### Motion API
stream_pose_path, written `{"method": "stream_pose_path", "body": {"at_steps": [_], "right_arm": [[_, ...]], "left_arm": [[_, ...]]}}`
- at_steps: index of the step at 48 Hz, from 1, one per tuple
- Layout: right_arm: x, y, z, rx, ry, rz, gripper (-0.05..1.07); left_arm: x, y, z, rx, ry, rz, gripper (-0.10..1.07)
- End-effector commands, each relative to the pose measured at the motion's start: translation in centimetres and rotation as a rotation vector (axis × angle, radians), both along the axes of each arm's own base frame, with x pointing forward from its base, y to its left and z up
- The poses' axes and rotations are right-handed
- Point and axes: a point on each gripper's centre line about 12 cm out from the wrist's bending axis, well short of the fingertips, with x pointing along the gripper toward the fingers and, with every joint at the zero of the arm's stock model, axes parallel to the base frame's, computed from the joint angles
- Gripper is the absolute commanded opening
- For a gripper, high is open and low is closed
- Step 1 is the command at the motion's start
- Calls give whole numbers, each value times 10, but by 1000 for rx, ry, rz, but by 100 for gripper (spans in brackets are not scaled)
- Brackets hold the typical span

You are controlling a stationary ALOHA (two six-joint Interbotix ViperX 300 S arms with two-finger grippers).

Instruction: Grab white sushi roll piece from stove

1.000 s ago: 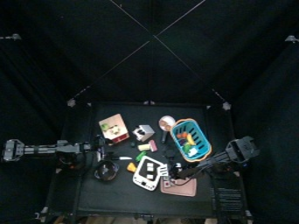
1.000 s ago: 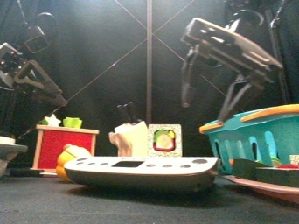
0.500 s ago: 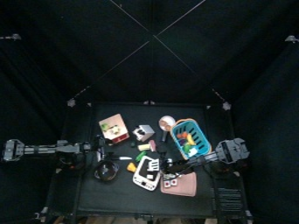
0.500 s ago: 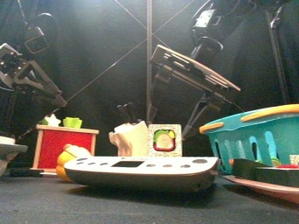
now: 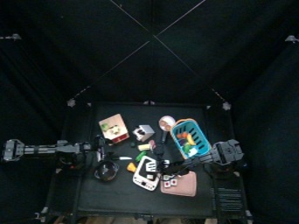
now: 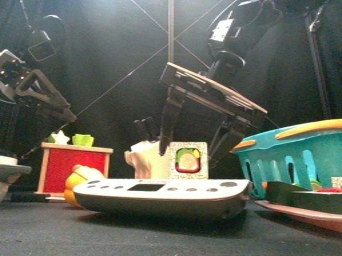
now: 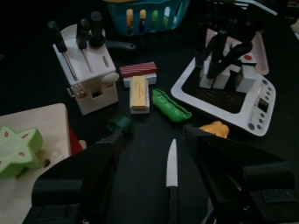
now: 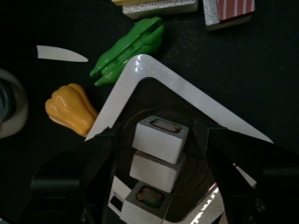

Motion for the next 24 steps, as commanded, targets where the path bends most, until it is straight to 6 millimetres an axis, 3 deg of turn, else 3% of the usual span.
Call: {"method": "stream_pose_path", "body": {"at_steps": [1, 24], "right_arm": [[5, -2, 15, 7, -40, -6, 95], [5, -2, 11, 9, -32, -7, 95]], "left_arm": [[3, 0, 4, 2, -12, -3, 93], [2, 0, 4, 2, -11, -1, 93]]}}
